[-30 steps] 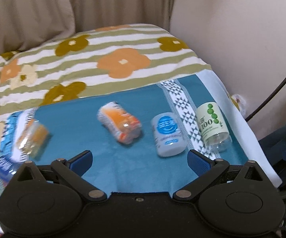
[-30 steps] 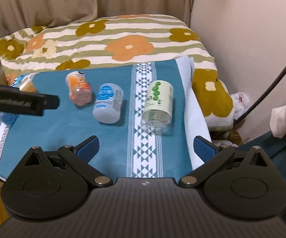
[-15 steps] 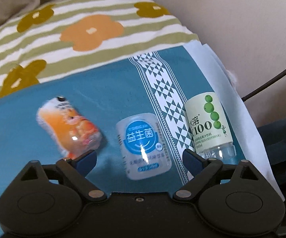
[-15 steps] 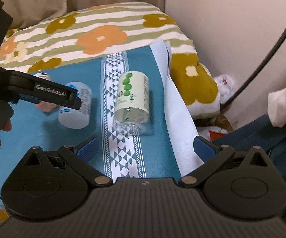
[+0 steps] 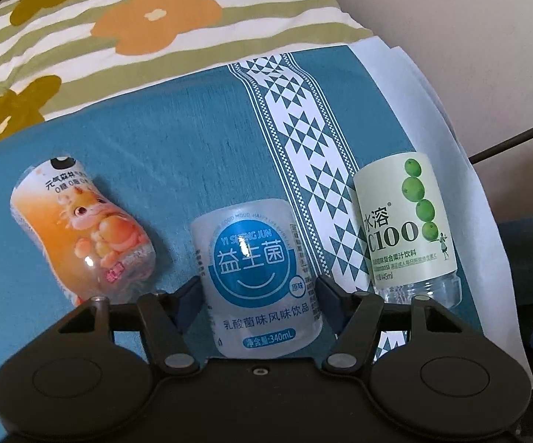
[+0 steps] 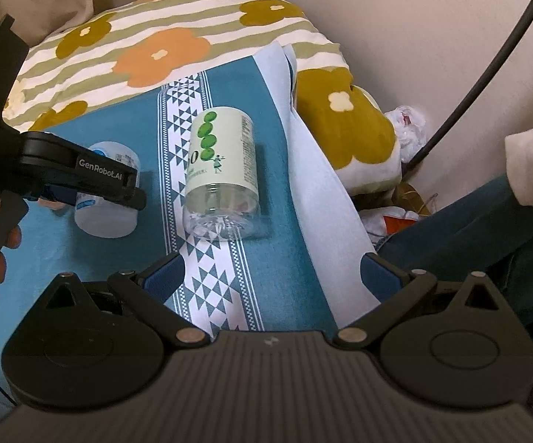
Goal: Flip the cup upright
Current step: 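Lift the white bottle off the cloth with the left tool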
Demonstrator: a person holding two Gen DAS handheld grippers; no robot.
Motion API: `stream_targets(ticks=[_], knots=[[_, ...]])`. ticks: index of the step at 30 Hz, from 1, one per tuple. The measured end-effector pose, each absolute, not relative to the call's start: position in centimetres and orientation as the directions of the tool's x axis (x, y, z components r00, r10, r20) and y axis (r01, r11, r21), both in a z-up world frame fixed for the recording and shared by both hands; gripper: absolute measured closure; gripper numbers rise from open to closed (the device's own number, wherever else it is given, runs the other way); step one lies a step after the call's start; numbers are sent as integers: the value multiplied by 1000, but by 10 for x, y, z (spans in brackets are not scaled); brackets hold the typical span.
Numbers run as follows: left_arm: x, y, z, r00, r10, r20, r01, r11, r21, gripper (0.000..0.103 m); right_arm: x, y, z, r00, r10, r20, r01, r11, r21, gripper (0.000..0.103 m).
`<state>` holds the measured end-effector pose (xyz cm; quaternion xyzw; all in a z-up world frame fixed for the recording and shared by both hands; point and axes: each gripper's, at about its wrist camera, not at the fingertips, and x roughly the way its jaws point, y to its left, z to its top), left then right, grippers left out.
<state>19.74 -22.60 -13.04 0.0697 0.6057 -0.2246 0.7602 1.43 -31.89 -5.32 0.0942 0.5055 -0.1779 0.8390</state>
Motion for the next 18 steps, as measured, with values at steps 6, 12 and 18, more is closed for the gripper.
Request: stream_targets(ticks=[6, 12, 18], knots=[[194, -226, -127, 170, -258, -951, 429, 888, -164, 35, 13, -321, -52, 437, -185, -880, 386, 922, -2, 0], [184, -222, -114, 196, -270, -943, 428, 888, -166, 35, 8, -323, -47, 457, -169, -873, 368, 930, 12, 0], [167, -210, -94, 249, -278, -928, 397, 903, -164, 35, 0, -322, -38, 486, -148, -861, 339, 940, 29, 0]])
